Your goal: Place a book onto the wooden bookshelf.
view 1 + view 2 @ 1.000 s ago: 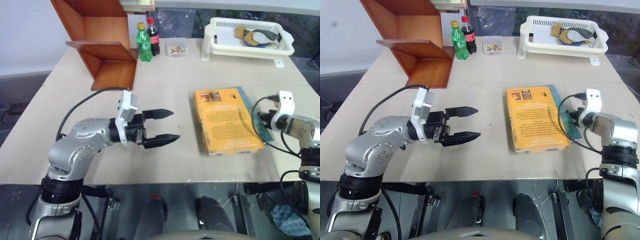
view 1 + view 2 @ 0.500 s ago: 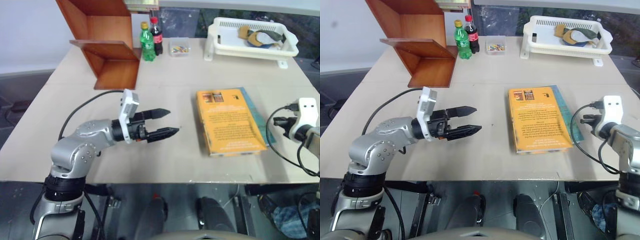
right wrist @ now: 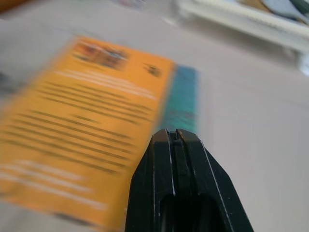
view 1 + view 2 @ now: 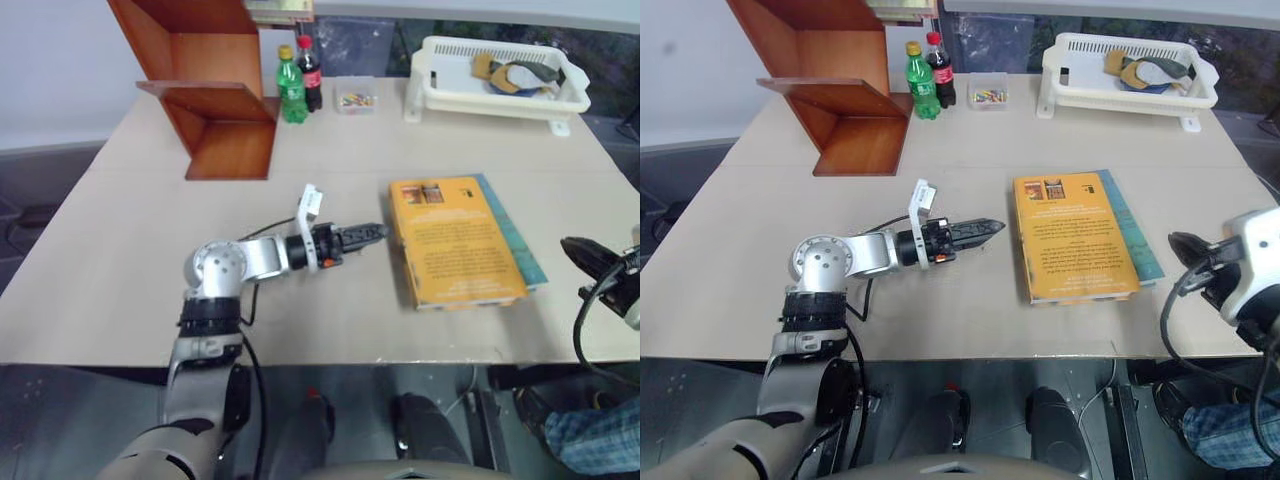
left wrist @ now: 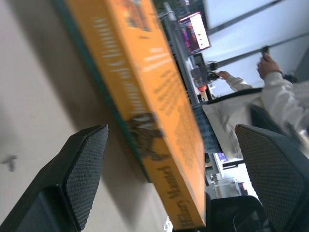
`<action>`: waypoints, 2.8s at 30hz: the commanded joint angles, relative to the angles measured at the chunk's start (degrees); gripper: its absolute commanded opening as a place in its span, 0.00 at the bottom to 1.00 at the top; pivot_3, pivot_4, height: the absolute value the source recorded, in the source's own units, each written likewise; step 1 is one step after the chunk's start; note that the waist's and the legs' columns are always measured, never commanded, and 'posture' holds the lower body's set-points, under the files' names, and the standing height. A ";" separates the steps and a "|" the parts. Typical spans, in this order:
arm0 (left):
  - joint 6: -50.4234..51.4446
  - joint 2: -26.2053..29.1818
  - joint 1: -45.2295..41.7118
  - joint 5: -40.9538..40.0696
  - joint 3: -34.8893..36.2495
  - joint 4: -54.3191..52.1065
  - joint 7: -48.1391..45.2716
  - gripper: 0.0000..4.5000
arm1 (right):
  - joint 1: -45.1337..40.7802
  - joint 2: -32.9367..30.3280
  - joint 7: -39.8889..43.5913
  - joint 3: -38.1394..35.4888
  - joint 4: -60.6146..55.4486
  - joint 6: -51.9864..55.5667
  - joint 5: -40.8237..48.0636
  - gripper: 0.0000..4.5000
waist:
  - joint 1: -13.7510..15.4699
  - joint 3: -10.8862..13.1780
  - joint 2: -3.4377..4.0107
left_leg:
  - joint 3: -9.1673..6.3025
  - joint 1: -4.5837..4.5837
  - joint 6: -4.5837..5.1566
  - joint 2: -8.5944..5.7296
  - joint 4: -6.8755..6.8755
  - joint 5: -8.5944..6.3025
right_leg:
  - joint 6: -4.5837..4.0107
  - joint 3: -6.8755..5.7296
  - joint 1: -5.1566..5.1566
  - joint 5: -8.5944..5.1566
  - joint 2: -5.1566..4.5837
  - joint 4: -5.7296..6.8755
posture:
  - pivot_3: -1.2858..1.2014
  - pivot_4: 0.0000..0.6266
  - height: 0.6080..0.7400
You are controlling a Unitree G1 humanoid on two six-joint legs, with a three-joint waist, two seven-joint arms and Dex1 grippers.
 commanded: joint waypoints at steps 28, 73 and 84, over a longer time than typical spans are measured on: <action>-6.61 -11.42 -14.16 13.82 -1.96 26.99 -10.38 1.00 | 54.19 -20.61 -15.02 10.59 -6.39 -63.40 7.34 0.88 | 1.27 0.29 -0.54 | 0.02 -0.09 -0.01 -0.05 0.01 -0.01 | 0.09 -0.03 0.08 -0.05 -0.07 -0.26 | 0.52 0.24 1.00; -19.18 13.71 -14.88 19.47 -3.00 -7.01 -19.18 0.16 | 8.73 -19.95 -24.87 38.08 0.55 -45.23 3.71 0.91 | 0.96 0.55 -0.99 | -0.10 -0.17 -0.04 0.04 0.24 0.00 | -0.21 -0.11 0.07 0.13 -0.10 -0.16 | 0.52 0.24 1.00; -91.18 31.88 -16.51 62.17 -20.19 -5.61 -17.64 0.16 | -9.69 -7.93 -11.49 45.79 12.82 -40.21 -1.83 0.91 | 2.29 0.55 -0.92 | 0.02 -0.10 -0.02 -0.02 0.03 0.00 | -0.24 -0.02 0.09 0.12 -0.22 -0.28 | 0.52 0.24 1.00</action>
